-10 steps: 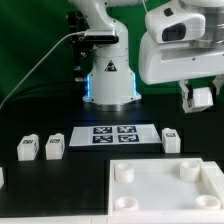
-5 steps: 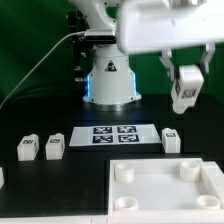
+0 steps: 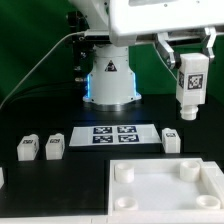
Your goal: Assemble one leg
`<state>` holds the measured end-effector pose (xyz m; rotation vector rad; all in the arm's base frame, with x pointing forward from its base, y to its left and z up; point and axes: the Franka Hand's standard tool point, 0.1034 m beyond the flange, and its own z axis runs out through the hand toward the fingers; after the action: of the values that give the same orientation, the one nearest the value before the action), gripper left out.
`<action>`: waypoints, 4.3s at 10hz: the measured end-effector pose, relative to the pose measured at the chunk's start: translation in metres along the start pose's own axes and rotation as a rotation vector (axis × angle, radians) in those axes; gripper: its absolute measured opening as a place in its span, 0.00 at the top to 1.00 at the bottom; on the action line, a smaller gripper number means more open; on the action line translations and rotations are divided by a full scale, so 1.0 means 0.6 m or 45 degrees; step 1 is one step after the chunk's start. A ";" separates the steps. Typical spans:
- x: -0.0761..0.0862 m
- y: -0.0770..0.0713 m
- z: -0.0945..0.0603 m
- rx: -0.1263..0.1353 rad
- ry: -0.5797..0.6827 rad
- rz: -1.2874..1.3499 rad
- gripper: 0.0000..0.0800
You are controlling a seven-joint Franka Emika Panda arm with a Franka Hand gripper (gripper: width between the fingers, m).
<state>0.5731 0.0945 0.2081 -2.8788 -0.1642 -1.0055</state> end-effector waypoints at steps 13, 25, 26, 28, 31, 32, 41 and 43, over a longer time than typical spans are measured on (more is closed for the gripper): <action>0.041 0.003 0.131 0.021 0.027 0.009 0.64; -0.047 -0.010 0.186 0.034 -0.055 0.010 0.64; -0.049 -0.009 0.188 0.034 -0.058 0.010 0.64; -0.058 -0.010 0.194 0.035 -0.069 0.012 0.64; -0.069 -0.011 0.202 0.035 -0.064 0.014 0.64; -0.070 -0.012 0.203 0.033 -0.051 0.019 0.64; -0.081 -0.013 0.206 0.033 -0.099 0.024 0.20; -0.082 -0.013 0.207 0.033 -0.101 0.023 0.19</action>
Offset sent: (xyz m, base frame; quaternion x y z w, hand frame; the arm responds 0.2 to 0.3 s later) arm 0.0000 0.0000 0.0000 0.0000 0.0000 0.0000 1.0000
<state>0.6103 0.1131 0.0809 -2.8925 -0.1553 -0.8804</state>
